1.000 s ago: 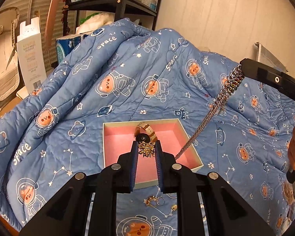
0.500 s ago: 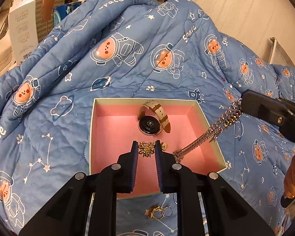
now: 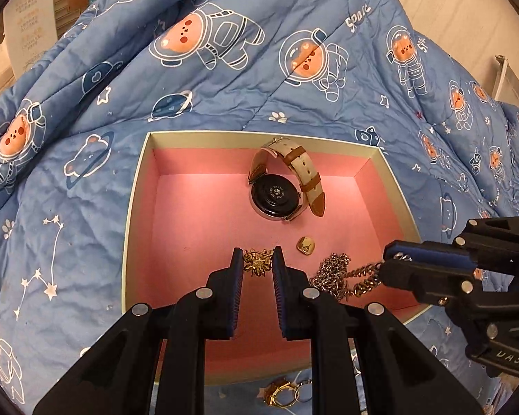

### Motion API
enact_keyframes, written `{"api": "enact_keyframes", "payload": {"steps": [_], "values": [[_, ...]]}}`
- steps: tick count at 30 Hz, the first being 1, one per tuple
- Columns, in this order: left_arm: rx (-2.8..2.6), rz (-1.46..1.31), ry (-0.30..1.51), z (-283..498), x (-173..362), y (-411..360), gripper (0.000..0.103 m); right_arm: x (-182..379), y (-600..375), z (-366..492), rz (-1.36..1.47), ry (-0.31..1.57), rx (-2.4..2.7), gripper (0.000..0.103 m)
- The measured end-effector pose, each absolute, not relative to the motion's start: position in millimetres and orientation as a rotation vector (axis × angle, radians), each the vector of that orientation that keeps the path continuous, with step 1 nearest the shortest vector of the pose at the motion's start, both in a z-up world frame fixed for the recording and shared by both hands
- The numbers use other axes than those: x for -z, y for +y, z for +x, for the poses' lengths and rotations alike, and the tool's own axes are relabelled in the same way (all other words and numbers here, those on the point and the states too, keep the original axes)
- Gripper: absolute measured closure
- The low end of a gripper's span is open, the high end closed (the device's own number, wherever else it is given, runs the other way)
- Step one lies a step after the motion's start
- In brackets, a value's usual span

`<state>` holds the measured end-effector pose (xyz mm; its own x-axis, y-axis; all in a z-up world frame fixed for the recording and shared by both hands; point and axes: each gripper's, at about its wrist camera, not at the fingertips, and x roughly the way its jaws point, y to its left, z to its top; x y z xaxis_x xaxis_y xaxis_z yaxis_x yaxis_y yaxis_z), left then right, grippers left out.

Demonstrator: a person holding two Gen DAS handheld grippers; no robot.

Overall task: Organize jewelry
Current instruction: 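Lower the chain and flower piece into the box and open both tools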

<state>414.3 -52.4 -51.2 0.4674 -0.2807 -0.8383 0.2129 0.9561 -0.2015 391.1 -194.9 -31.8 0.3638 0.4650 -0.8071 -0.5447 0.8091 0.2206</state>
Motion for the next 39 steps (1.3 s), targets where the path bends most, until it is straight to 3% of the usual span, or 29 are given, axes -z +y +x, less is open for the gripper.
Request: {"api": "enact_keyframes", "payload": {"steps": [19,20,23,28,30,32,34,35,38,39], "values": [[0.29,0.042,1.056,421,66,-72,0.086,51,-165,402,-0.306,1.102,-0.695,0.093],[0.293,0.045,1.055,421,66,-72,0.085,51,-164,402,-0.313,1.103,-0.696,0.093],[0.295,0.034,1.047,419,65,-69,0.068,51,-163,400,-0.331,1.107,-0.692,0.092],[0.316,0.017,1.014,418,58,-69,0.057,53,-164,395,-0.35,1.103,-0.694,0.09],[0.313,0.01,1.006,418,54,-69,0.055,52,-162,395,-0.353,1.092,-0.689,0.084],[0.317,-0.02,1.0,419,50,-66,0.054,48,-164,394,-0.356,1.071,-0.681,0.072],[0.318,-0.051,0.988,419,46,-62,0.046,44,-167,391,-0.357,1.044,-0.676,0.055],[0.305,-0.058,0.974,419,42,-60,0.041,42,-170,394,-0.354,1.03,-0.674,0.054],[0.306,-0.099,0.951,417,33,-53,0.04,33,-176,392,-0.344,0.999,-0.662,0.053],[0.304,-0.115,0.941,416,28,-51,0.039,30,-179,391,-0.332,0.987,-0.656,0.048]]}}
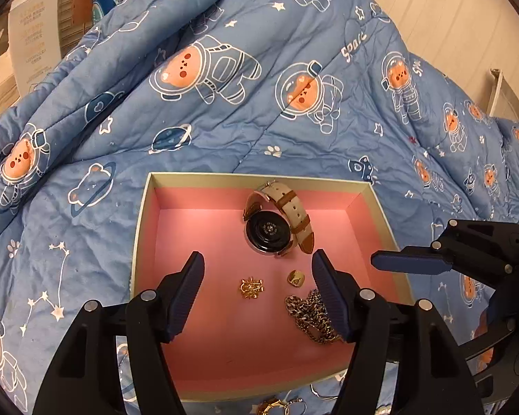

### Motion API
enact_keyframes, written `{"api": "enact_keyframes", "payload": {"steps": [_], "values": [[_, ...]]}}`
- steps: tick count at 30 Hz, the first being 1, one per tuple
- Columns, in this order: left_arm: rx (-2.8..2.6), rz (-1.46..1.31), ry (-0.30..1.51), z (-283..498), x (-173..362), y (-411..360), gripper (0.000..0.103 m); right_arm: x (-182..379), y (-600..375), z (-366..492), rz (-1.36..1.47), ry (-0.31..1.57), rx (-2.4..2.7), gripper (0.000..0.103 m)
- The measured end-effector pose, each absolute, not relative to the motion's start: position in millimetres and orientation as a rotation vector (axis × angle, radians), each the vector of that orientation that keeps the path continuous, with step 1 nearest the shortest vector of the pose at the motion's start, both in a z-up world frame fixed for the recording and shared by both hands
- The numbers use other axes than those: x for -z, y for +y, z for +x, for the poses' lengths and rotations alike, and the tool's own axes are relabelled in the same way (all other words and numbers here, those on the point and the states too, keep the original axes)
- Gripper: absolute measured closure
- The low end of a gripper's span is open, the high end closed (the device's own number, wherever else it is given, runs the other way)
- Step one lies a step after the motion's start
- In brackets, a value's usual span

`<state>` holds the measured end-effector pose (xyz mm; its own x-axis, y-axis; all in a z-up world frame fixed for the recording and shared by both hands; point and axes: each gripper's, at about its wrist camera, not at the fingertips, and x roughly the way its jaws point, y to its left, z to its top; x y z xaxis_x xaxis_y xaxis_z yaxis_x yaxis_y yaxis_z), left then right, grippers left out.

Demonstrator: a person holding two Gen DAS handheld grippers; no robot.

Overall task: Organize jewelry
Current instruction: 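Lower the chain and flower piece into the box and open both tools, then withdraw both tools from the box toward the pearl bracelet and rings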

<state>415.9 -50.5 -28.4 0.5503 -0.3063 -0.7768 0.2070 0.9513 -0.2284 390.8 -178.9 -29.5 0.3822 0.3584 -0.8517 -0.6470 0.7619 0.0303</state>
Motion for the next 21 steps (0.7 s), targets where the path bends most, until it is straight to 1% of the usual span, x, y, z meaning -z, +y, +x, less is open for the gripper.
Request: {"api": "enact_keyframes", "payload": {"steps": [1,3,5,7,9,16,21], "values": [[0.301,-0.13,0.928,415,24,-48,0.038,25,-183,389,-0.319,0.973,-0.644,0.04],[0.295,-0.163,0.898,409,16,-41,0.028,19,-191,384,-0.284,0.941,-0.622,0.034],[0.282,-0.202,0.864,400,9,-32,0.021,14,-199,378,-0.236,0.921,-0.601,0.03],[0.273,-0.233,0.83,388,3,-24,0.016,10,-206,370,-0.196,0.904,-0.561,0.021],[0.252,-0.243,0.804,372,1,-17,0.009,9,-212,358,-0.15,0.876,-0.547,0.021],[0.221,-0.231,0.765,308,13,-1,0.007,15,-223,305,-0.097,0.793,-0.474,0.021],[0.187,-0.184,0.746,261,27,2,0.007,30,-226,271,-0.091,0.799,-0.46,0.021]]}}
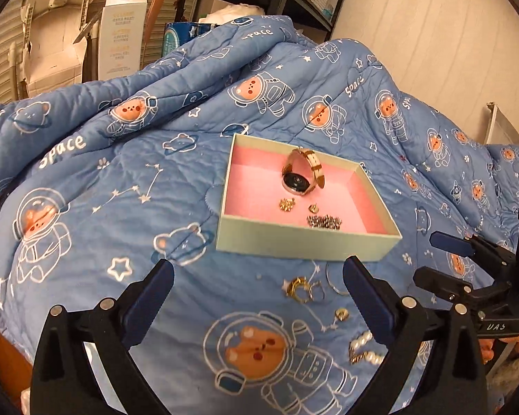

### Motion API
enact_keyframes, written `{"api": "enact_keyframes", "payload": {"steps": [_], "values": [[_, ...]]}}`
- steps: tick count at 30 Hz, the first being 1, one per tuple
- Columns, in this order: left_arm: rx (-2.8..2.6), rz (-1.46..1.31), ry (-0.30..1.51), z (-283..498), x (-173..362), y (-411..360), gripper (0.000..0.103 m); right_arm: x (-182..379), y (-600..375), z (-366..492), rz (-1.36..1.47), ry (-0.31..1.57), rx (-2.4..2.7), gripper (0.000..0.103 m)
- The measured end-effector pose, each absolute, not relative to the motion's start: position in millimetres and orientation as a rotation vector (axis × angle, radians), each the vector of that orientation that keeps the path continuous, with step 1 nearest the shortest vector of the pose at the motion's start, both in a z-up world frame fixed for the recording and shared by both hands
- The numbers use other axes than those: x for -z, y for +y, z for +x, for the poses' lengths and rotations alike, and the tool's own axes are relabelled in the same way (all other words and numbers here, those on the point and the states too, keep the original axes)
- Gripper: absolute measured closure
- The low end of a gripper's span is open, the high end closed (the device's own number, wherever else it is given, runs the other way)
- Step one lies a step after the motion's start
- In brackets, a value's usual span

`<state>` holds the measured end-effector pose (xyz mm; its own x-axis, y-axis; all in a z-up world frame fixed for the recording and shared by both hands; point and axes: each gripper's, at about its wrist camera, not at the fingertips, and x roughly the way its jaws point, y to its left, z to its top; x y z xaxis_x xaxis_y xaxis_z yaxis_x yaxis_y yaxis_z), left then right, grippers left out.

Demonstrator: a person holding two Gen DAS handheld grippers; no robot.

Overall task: Organize jewelry
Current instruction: 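Withdraw both tools from the box toward the pearl bracelet and rings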

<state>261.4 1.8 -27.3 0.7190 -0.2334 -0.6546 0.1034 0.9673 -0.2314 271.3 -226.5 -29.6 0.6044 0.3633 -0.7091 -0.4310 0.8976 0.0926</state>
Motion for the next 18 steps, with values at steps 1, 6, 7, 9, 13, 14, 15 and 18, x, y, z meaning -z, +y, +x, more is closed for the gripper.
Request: {"api": "enact_keyframes", "payload": {"steps": [1,6,7,9,13,14,15,18], "values": [[0.184,-0.181,0.748,253,30,2,0.007,33,-228,265,-0.083,0.809,-0.461,0.021],[0.181,-0.155,0.755,220,42,-2,0.007,49,-230,236,-0.081,0.83,-0.463,0.021],[0.18,-0.149,0.757,214,44,-2,0.007,53,-230,231,-0.082,0.835,-0.466,0.021],[0.179,-0.151,0.756,204,47,-3,0.007,58,-229,223,-0.08,0.847,-0.473,0.021],[0.18,-0.162,0.762,194,54,-6,0.007,67,-226,216,-0.084,0.868,-0.449,0.021],[0.178,-0.157,0.763,193,55,-7,0.007,69,-226,216,-0.079,0.875,-0.442,0.022],[0.176,-0.151,0.764,193,56,-9,0.007,70,-226,216,-0.075,0.881,-0.436,0.027],[0.179,-0.138,0.758,192,56,-13,0.007,77,-224,222,-0.079,0.918,-0.398,0.041]]}}
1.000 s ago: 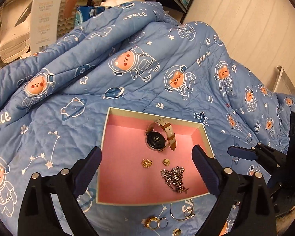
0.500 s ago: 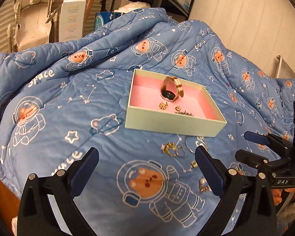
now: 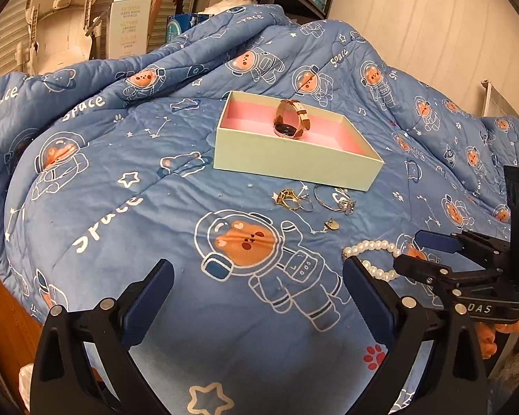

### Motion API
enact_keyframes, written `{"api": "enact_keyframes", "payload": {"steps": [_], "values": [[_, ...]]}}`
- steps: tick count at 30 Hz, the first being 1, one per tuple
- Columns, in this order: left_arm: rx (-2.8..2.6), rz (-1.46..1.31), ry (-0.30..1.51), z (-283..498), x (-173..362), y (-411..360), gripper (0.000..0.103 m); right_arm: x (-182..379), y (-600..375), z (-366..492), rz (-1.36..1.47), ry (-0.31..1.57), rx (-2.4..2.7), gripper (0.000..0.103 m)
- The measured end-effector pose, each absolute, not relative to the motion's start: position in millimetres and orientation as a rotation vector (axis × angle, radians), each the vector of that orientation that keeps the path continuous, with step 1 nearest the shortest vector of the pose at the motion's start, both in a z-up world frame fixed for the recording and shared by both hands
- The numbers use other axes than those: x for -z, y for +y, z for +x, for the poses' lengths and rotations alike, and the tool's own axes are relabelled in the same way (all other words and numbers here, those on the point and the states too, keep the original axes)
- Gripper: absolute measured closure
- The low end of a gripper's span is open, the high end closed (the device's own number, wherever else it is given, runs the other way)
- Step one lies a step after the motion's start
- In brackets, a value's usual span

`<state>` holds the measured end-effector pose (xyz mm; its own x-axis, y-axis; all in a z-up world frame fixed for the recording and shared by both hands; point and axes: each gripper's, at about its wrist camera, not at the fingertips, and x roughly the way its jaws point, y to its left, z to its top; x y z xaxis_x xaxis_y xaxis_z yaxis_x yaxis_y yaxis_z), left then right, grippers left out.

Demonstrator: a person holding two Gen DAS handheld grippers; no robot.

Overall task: Organize jewelry
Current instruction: 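Withdraw both tools from the box toward the pearl bracelet and rings, then grasp the pearl bracelet with the right tool while the left tool grasps a gold ring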

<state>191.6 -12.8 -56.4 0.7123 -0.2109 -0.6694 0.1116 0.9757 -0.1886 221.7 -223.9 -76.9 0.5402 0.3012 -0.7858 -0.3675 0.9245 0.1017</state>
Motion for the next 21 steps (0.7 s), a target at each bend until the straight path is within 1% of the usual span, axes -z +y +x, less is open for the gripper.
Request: {"api": "enact_keyframes", "payload": {"steps": [7,11,13,14,16,18,21], "values": [[0.163,-0.112,0.763,197,61,-18,0.01,92,-225,234,-0.04,0.986,-0.332,0.06],[0.171,-0.086,0.767,208,62,-22,0.021,94,-223,232,-0.05,0.985,-0.331,0.072],[0.181,-0.065,0.772,215,63,-26,0.025,94,-222,230,-0.061,0.981,-0.345,0.081],[0.187,-0.053,0.777,219,63,-28,0.027,94,-222,228,-0.067,0.977,-0.345,0.081],[0.199,-0.023,0.794,227,66,-33,0.032,94,-223,226,-0.066,0.972,-0.346,0.087],[0.217,0.003,0.817,235,70,-37,0.038,95,-226,224,-0.057,0.969,-0.351,0.089],[0.233,0.052,0.85,247,77,-46,0.041,96,-230,222,-0.045,0.958,-0.361,0.09]]}}
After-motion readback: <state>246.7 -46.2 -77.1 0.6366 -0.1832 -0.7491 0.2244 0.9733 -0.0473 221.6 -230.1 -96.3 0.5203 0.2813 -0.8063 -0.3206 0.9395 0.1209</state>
